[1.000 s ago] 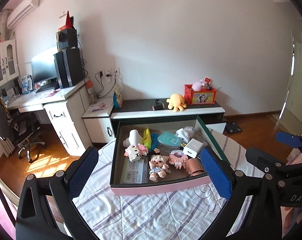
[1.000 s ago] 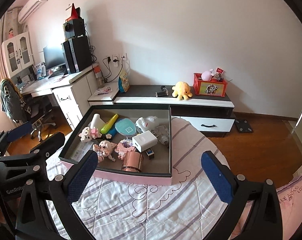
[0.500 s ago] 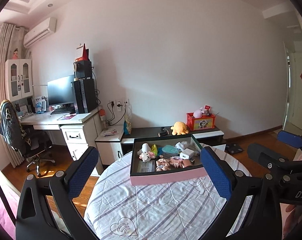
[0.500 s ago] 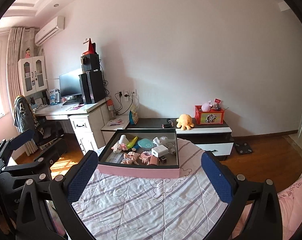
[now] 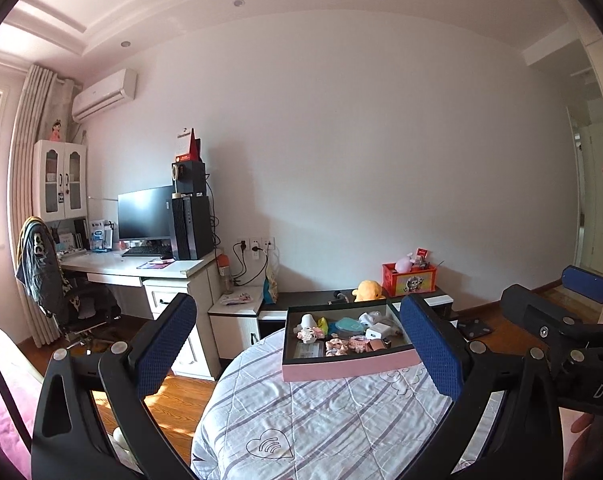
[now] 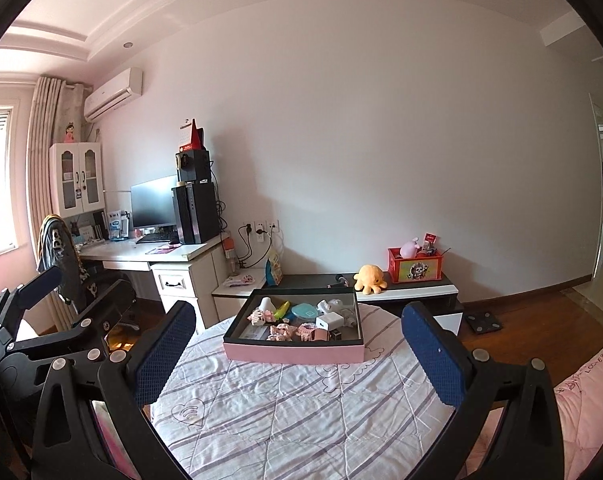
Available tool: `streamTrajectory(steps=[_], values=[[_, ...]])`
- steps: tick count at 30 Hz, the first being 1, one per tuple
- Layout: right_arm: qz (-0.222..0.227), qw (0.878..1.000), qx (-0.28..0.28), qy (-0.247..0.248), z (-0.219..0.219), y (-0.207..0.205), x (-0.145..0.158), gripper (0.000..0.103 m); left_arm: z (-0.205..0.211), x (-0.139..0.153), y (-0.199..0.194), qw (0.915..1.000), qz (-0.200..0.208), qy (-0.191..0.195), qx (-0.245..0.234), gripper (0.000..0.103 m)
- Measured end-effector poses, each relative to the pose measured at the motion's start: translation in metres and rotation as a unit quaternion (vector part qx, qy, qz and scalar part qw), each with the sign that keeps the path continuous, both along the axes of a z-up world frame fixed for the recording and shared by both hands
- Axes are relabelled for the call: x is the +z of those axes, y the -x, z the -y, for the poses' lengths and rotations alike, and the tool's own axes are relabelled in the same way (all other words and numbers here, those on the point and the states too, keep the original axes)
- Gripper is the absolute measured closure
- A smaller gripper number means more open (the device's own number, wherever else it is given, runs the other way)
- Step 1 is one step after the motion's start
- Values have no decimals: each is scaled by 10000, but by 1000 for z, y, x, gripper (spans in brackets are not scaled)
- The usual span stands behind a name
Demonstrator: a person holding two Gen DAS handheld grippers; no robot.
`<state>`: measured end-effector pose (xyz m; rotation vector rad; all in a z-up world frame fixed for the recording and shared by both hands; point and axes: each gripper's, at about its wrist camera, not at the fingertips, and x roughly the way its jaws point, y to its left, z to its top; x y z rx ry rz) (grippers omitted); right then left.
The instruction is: Organize rigid objects
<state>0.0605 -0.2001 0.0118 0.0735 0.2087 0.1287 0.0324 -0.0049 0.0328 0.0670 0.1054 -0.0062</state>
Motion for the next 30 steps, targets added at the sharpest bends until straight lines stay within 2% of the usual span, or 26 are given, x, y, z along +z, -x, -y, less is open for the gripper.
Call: streamTrajectory(steps=[13,21,30], values=[[403,9986,-274,190,-4,47,14,0,-1,8,35,9993,-12,187,-316,0],[551,9976,-332,251,-6,68,19,0,0,12,55,9995,133,166,-224,0],[632,9972,-284,295,-10,74,22,0,2,14,55,9995,123,157,-236,0]])
